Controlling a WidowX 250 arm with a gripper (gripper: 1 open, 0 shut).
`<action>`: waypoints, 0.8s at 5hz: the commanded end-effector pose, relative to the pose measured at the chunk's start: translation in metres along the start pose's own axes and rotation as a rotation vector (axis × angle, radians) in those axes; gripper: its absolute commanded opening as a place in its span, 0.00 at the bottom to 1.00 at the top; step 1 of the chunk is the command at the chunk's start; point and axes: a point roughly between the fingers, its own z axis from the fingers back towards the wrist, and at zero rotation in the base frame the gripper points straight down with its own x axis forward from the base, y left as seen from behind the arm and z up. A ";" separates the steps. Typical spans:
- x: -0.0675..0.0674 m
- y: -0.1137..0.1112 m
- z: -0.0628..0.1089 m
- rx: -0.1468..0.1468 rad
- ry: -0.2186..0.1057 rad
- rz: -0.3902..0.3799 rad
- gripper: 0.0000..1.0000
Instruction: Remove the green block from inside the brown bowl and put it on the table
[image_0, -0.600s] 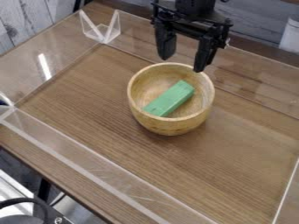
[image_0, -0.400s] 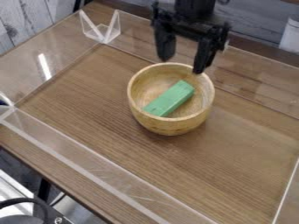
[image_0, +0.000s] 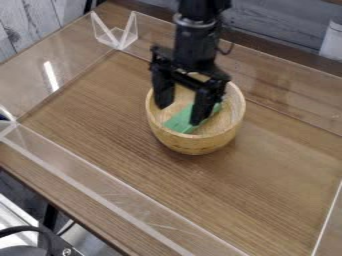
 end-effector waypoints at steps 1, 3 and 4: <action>0.004 0.012 -0.002 0.005 -0.053 -0.009 1.00; 0.013 0.009 -0.020 -0.009 -0.065 -0.028 1.00; 0.017 0.008 -0.025 -0.012 -0.069 -0.032 1.00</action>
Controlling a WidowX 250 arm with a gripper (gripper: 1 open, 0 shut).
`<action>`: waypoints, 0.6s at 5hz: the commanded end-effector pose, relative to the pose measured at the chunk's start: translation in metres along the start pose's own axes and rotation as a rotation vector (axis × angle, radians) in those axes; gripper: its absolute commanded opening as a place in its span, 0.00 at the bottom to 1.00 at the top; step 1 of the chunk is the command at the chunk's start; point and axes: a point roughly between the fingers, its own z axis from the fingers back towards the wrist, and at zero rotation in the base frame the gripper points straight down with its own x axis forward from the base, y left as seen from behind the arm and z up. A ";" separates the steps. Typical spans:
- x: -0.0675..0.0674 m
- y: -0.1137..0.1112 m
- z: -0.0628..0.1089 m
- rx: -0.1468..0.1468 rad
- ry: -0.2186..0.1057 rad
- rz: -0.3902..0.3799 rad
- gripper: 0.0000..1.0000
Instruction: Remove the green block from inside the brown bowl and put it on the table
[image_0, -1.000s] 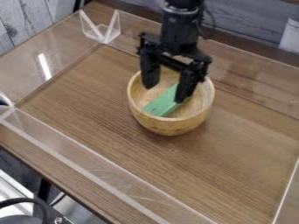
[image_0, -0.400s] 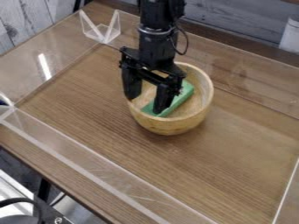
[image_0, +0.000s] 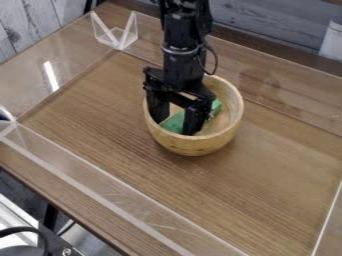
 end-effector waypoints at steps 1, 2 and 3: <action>0.007 -0.001 0.004 0.001 -0.044 -0.007 1.00; 0.010 -0.001 0.002 -0.003 -0.052 -0.005 1.00; 0.012 -0.001 0.000 -0.007 -0.056 -0.003 1.00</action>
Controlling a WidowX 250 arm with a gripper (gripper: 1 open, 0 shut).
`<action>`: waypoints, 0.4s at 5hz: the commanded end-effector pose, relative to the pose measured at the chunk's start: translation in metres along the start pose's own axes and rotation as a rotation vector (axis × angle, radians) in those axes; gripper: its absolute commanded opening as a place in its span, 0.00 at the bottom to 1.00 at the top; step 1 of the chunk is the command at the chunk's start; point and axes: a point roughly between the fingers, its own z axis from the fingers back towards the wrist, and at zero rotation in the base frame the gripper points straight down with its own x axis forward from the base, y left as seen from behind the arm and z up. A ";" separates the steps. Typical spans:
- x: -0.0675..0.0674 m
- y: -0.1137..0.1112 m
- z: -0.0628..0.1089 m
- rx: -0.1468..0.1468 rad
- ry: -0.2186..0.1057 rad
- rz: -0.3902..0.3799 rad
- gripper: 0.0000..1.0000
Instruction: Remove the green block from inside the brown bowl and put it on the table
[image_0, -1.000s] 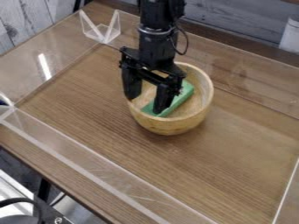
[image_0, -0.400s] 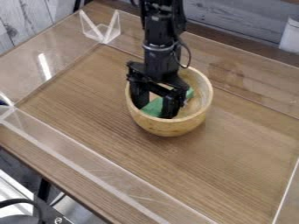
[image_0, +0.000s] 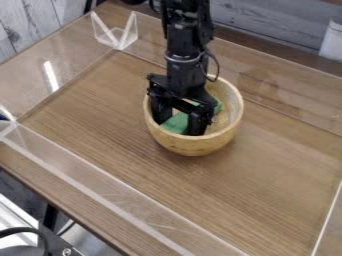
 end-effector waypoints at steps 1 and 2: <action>0.008 0.001 0.009 0.001 -0.043 0.000 1.00; 0.010 0.001 0.009 -0.005 -0.047 0.002 1.00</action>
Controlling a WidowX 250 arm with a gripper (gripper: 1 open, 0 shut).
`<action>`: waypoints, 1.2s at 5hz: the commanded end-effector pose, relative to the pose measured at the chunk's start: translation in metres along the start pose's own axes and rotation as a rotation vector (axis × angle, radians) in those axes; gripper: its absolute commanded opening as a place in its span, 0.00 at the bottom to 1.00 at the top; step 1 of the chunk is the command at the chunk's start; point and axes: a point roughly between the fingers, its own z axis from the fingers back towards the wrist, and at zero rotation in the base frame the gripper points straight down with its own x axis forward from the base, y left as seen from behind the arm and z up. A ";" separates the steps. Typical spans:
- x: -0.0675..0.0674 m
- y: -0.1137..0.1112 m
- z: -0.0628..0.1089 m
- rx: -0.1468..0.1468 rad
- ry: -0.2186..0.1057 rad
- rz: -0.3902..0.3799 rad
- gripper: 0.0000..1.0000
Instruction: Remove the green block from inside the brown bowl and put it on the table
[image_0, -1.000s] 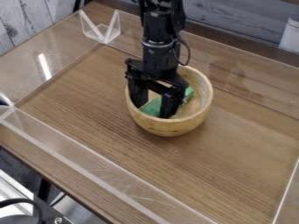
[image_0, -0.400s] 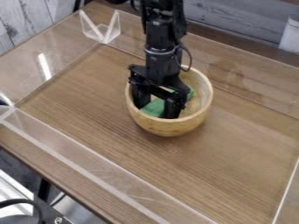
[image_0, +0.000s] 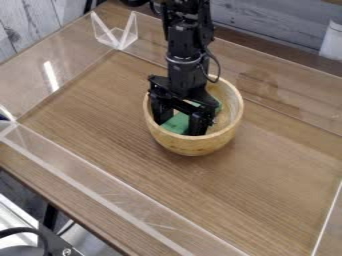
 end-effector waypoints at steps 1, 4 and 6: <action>0.010 0.003 0.010 -0.001 -0.047 -0.002 1.00; 0.016 0.006 0.012 -0.023 -0.065 0.001 1.00; 0.020 0.008 0.013 -0.033 -0.079 0.004 1.00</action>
